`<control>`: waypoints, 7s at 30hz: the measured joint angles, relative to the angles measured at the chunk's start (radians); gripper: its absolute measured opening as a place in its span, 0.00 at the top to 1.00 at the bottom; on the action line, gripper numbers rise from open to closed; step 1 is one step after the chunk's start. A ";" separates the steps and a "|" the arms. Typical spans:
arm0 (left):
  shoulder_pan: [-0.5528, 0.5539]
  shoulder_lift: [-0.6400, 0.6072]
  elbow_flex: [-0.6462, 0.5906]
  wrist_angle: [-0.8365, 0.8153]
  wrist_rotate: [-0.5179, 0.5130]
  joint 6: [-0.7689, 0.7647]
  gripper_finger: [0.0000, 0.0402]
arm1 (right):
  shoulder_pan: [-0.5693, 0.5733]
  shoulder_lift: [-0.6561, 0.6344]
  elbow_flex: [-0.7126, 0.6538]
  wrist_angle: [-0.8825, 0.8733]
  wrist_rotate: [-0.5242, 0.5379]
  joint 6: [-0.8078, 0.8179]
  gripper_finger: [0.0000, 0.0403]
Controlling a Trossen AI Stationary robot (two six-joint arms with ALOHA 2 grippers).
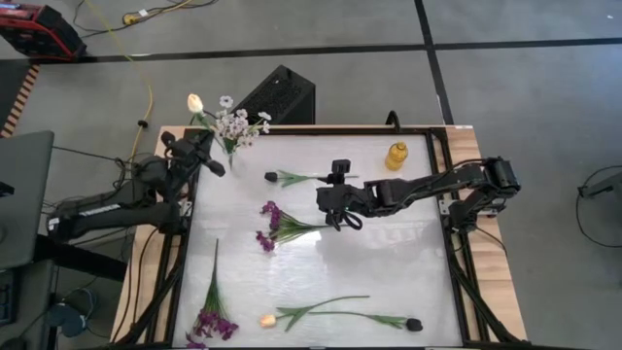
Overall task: Sort flowers into vase by color
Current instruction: Put the top white flower into the transparent vase, then put the white tulip into the transparent vase
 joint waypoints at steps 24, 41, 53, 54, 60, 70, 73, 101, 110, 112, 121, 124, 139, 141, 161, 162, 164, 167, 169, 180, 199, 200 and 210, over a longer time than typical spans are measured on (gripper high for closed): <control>0.076 -0.053 -0.231 0.102 0.050 -0.142 1.00 | -0.001 0.000 0.000 -0.002 0.000 0.000 0.57; 0.076 -0.053 -0.231 0.006 0.013 -0.261 0.93 | 0.008 0.001 0.000 0.004 0.000 0.000 0.57; 0.076 -0.053 -0.149 -0.239 0.085 -0.339 0.66 | 0.008 0.001 0.000 -0.029 0.001 -0.001 0.57; 0.076 -0.053 -0.129 -0.280 0.104 -0.359 0.64 | 0.008 0.001 0.000 -0.032 0.001 -0.001 0.57; 0.076 -0.052 -0.002 -0.493 0.246 -0.472 0.55 | 0.008 0.000 0.002 -0.041 -0.136 0.038 0.57; 0.075 0.015 0.121 -0.772 0.721 -0.668 0.49 | 0.062 0.000 0.077 -0.205 -0.544 0.158 0.57; 0.075 0.042 0.121 -0.814 0.848 -0.689 0.49 | 0.109 0.000 0.077 -0.221 -0.555 0.140 0.57; -0.559 0.163 0.116 -0.631 0.883 -0.770 0.49 | 0.362 0.241 0.079 -0.066 -0.703 0.394 0.57; -0.707 0.313 0.115 -0.587 0.778 -0.752 0.49 | 0.397 0.329 0.079 -0.019 -0.704 0.431 0.57; -0.736 0.355 0.116 -0.561 0.757 -0.752 0.49 | 0.404 0.348 0.079 -0.012 -0.703 0.451 0.57; -0.838 0.514 0.116 -0.459 0.747 -0.744 0.49 | 0.421 0.434 0.082 0.044 -0.664 0.505 0.57; -0.864 0.557 0.116 -0.447 0.720 -0.748 0.49 | 0.437 0.451 0.083 0.030 -0.593 0.499 0.62; -0.938 0.635 0.115 -0.305 0.639 -0.740 0.49 | 0.435 0.341 0.070 -0.077 -0.404 0.426 0.96; -0.939 0.635 0.115 -0.272 0.620 -0.731 0.49 | 0.411 0.299 0.076 -0.081 -0.325 0.438 0.96; -0.958 0.635 0.116 -0.254 0.381 -0.682 0.49 | 0.127 -0.104 -0.349 0.477 -0.824 0.234 0.96; -0.953 0.635 0.115 -0.251 0.353 -0.672 0.49 | 0.109 -0.124 -0.389 0.564 -0.852 0.234 0.96; -0.939 0.635 0.115 -0.228 0.292 -0.644 0.49 | 0.074 -0.154 -0.453 0.774 -0.902 0.234 0.96; -0.917 0.635 0.115 -0.109 0.221 -0.552 0.49 | 0.033 -0.145 -0.508 1.081 -0.916 0.256 0.96; -0.896 0.635 0.115 -0.002 0.208 -0.468 0.49 | 0.012 -0.107 -0.509 1.222 -0.917 0.277 0.96; -0.737 0.675 0.116 0.510 0.295 -0.120 0.49 | -0.035 0.200 -0.337 1.544 -0.915 0.359 0.96; -0.642 0.702 0.116 0.623 0.456 -0.142 0.49 | -0.053 0.248 -0.260 1.526 -0.917 0.366 0.96; -0.642 0.702 0.116 0.623 0.451 -0.140 0.49 | -0.054 0.248 -0.260 1.527 -0.916 0.366 0.96; -0.641 0.702 0.116 0.621 0.461 -0.131 0.72 | -0.053 0.248 -0.260 1.524 -0.917 0.366 0.96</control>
